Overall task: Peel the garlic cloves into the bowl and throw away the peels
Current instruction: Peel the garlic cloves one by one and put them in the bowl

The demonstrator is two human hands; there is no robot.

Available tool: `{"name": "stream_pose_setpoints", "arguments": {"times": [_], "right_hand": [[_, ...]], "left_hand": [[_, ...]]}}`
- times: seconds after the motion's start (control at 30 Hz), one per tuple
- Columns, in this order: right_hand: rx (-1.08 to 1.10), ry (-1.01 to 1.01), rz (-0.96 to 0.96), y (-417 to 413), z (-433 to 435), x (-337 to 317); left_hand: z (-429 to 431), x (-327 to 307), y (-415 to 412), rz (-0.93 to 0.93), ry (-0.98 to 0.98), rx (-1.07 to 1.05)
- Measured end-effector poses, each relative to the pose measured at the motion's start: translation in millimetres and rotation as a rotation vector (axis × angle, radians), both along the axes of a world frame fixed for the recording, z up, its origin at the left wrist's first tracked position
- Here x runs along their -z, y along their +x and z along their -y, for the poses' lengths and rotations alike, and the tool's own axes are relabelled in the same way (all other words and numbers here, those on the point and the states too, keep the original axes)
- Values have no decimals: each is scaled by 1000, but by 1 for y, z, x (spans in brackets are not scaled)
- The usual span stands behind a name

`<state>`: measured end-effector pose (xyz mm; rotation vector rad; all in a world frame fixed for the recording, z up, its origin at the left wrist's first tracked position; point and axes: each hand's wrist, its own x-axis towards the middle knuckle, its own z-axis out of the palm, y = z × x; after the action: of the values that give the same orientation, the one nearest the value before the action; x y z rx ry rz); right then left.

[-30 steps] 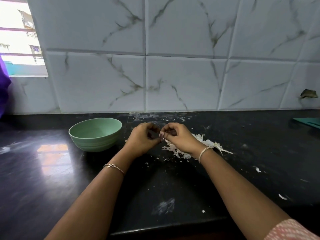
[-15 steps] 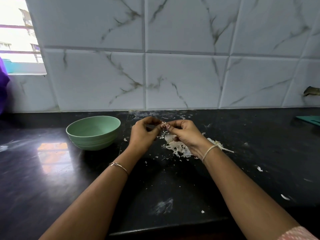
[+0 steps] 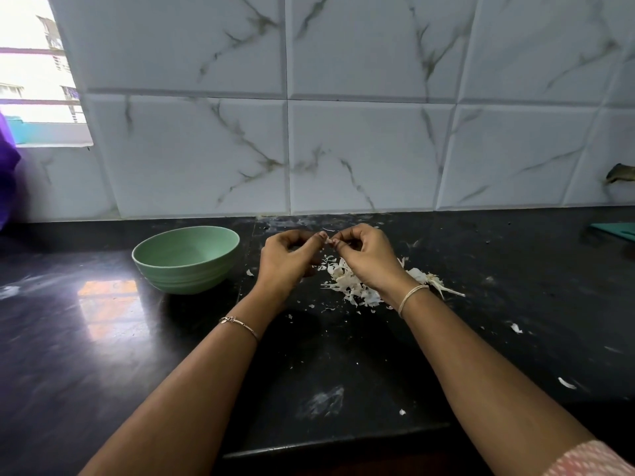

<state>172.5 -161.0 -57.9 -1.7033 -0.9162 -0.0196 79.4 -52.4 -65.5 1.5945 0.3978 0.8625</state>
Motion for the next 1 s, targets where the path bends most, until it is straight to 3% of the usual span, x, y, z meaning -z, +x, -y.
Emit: {"name": "stream_pose_setpoints", "arguments": {"times": [0.37, 0.63, 0.9, 1.0], "right_hand": [[-34, 37, -45, -6, -2, 0], [-81, 45, -75, -9, 0, 0], [257, -221, 352, 1, 6, 1], [319, -250, 402, 3, 12, -1]], "left_hand": [[0, 1, -5, 40, -171, 164], [3, -2, -3, 53, -174, 131], [8, 2, -1, 26, -136, 202], [7, 2, -2, 5, -198, 231]]}}
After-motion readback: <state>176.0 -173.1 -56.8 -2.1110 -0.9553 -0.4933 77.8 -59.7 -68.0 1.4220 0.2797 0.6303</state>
